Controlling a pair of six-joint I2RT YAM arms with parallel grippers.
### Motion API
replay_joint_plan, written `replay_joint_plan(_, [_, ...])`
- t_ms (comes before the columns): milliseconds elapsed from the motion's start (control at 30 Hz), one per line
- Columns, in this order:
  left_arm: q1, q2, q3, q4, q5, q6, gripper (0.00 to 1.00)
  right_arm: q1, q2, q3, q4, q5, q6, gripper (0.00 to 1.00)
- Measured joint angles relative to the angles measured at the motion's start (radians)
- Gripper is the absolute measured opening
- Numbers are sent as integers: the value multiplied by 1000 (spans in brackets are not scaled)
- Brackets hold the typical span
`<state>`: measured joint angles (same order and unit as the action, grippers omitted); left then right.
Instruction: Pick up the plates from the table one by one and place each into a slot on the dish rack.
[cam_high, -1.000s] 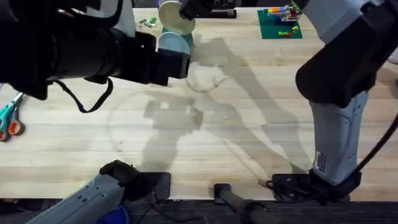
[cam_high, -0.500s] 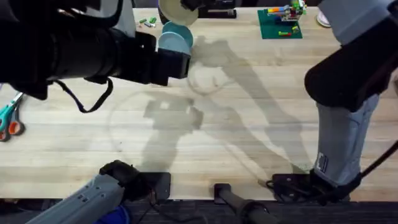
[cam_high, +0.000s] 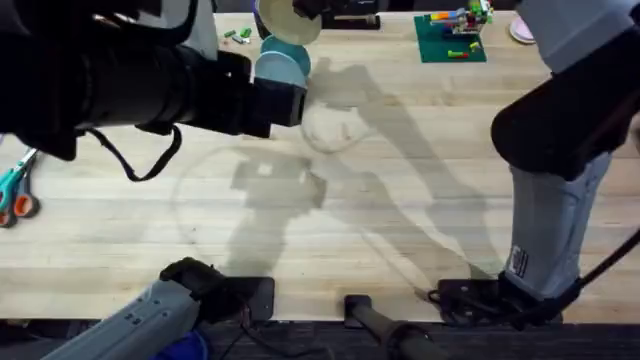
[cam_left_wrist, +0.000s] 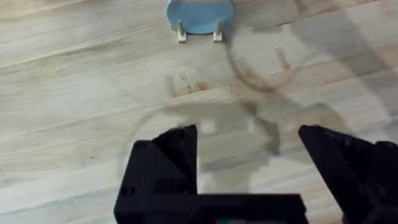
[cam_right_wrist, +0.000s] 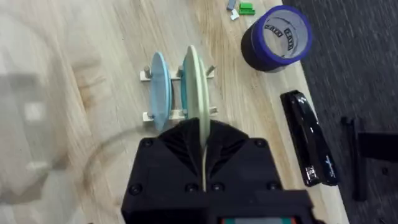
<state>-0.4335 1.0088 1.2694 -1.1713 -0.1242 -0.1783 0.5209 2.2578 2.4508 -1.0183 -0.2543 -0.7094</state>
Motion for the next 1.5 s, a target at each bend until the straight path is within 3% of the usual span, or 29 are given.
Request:
replay_joint_plan(1067, [0, 0, 0, 0, 0, 0, 993, 6, 5, 0, 13, 0, 28, 29])
replay_joint_plan(1500, [0, 0, 0, 0, 0, 0, 993, 6, 66, 0, 14, -20, 50, 29])
